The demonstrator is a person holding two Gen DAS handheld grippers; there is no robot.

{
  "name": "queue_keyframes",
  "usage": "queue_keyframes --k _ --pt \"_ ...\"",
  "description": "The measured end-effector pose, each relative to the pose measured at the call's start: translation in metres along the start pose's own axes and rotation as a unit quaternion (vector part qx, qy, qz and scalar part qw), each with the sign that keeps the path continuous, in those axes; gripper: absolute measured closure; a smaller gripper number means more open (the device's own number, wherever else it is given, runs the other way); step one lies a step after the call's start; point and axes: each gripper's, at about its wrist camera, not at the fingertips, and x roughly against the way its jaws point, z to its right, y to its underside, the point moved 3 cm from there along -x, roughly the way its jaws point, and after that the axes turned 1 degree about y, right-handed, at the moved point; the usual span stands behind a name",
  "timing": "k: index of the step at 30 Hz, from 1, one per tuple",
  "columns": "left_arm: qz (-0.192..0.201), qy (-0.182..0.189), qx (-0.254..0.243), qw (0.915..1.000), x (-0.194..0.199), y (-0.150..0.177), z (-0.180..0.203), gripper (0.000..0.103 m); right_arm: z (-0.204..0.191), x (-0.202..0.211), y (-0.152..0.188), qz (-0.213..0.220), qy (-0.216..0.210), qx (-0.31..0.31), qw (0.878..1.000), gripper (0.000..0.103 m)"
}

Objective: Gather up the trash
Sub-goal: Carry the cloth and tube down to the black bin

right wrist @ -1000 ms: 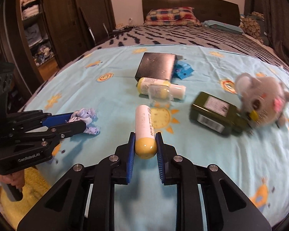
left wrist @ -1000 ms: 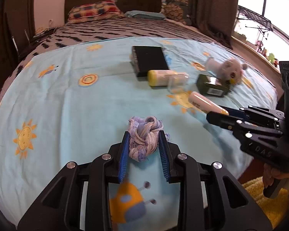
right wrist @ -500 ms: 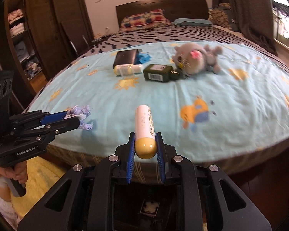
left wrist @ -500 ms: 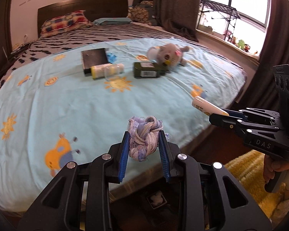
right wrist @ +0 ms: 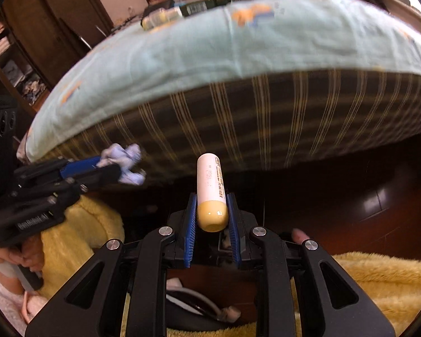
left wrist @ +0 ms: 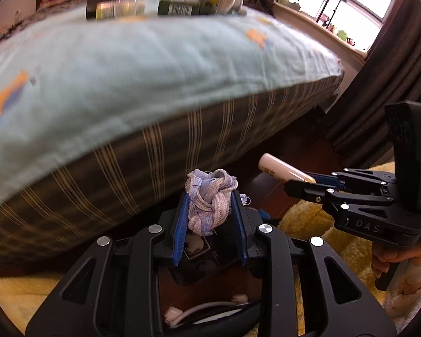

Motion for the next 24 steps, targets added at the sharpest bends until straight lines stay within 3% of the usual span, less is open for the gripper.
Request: queue_keyframes --k 14,24 --pt "-0.086 -0.017 0.038 0.9954 -0.085 0.035 -0.023 0.075 0.019 -0.072 0.011 -0.067 0.018 -0.026 0.997 0.081" --pt "-0.095 -0.022 0.039 0.9945 -0.1 0.04 -0.03 0.071 0.011 -0.093 0.01 -0.07 0.035 -0.014 0.997 0.08"
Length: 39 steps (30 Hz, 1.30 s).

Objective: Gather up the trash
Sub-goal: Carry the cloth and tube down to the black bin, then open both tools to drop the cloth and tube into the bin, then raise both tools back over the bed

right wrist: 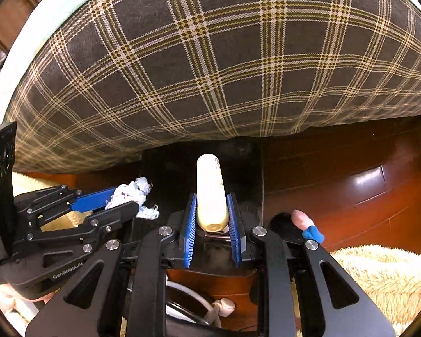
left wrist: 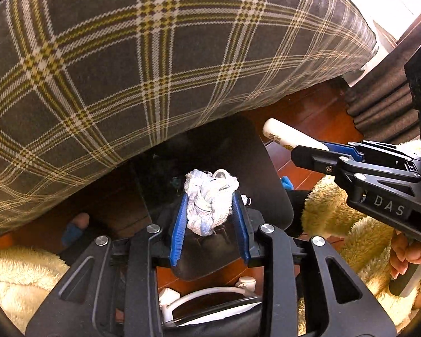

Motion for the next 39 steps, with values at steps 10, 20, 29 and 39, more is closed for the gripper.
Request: queue_keyframes --k 10,20,29,39 --pt "0.01 -0.015 -0.003 0.9998 0.008 -0.001 0.001 0.059 0.017 0.02 -0.001 0.025 0.009 -0.031 0.999 0.062" --pt "0.03 -0.038 -0.019 0.9987 0.032 -0.006 -0.002 0.027 0.038 0.056 -0.016 0.06 -0.001 -0.048 0.997 0.037" --pt "0.093 -0.04 -0.004 0.9948 0.11 -0.028 -0.005 0.01 0.034 0.141 -0.049 0.136 -0.027 -0.026 0.99 0.016" --pt "0.168 -0.07 0.003 0.9832 0.186 -0.085 -0.023 0.008 0.016 0.214 -0.137 0.214 -0.011 0.016 0.977 0.01"
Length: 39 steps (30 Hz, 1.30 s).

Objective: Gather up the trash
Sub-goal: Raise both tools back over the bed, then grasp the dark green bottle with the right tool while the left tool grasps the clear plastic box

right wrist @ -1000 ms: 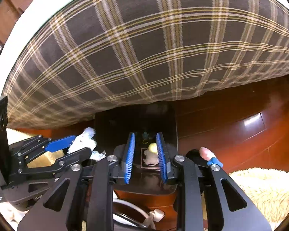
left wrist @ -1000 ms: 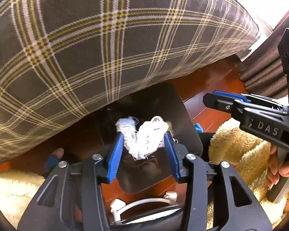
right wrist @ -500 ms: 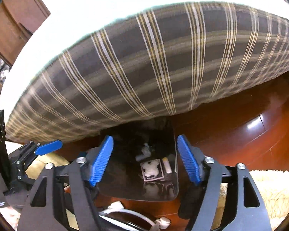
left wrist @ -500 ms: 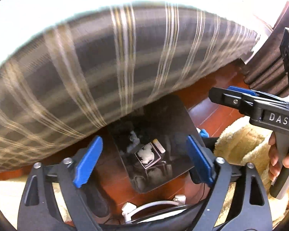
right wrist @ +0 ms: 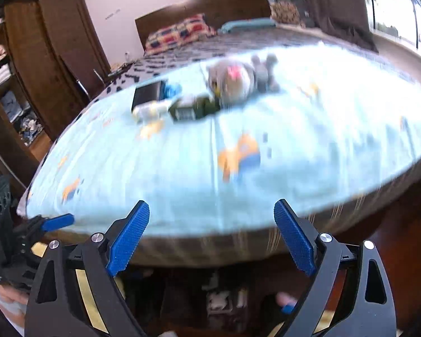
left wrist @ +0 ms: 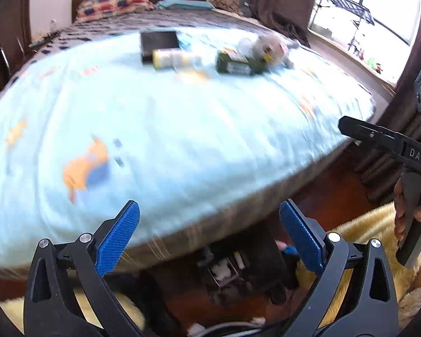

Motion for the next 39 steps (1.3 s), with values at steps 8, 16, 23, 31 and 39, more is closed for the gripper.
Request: queue_keyframes --k 8,16,23,31,39 --pt "0.022 -0.039 -0.001 0.999 -0.019 -0.044 -0.025 0.008 -0.017 -0.061 -0.026 0.0 -0.013 -0.013 1.0 0.006" --pt "0.011 -0.043 0.002 0.999 -0.053 -0.067 -0.043 0.008 -0.027 -0.123 -0.045 -0.022 -0.021 -0.026 0.999 0.011" --pt "0.01 -0.041 -0.001 0.9991 -0.067 -0.073 -0.046 0.008 -0.036 -0.153 -0.06 -0.032 -0.005 -0.02 0.999 0.012" --pt "0.011 -0.039 -0.011 0.9991 -0.079 -0.086 -0.047 0.008 -0.044 -0.179 -0.075 -0.052 0.058 0.01 0.997 0.01" --pt "0.012 -0.017 -0.01 0.9997 -0.092 -0.107 -0.041 0.013 -0.038 -0.172 -0.075 -0.042 0.053 0.018 0.998 0.016"
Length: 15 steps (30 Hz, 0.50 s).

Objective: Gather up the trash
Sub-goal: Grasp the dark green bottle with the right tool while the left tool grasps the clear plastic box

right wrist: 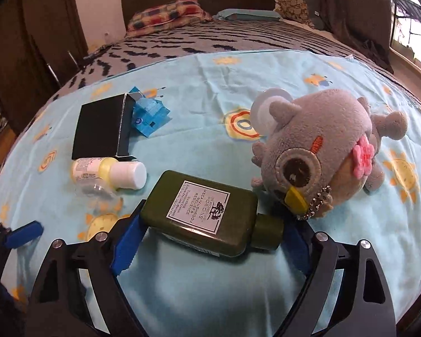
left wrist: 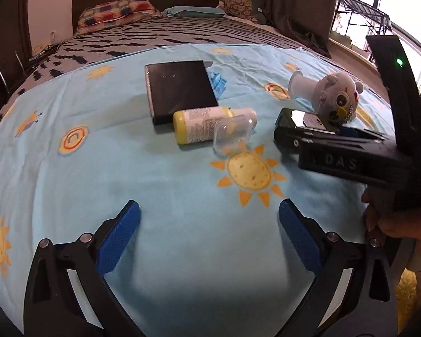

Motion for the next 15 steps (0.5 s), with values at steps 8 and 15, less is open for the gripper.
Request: queue_keyframes --k 8,15 --pt "0.002 0.013 0.002 0.9999 -0.022 -0.024 0.007 0.04 0.015 0.036 -0.008 0.028 -0.047 -0.025 0.998 0.016" --pt "-0.001 0.02 0.003 0.9998 -0.041 -0.043 0.018 0.05 0.028 0.048 -0.001 0.028 -0.042 -0.025 0.998 0.016"
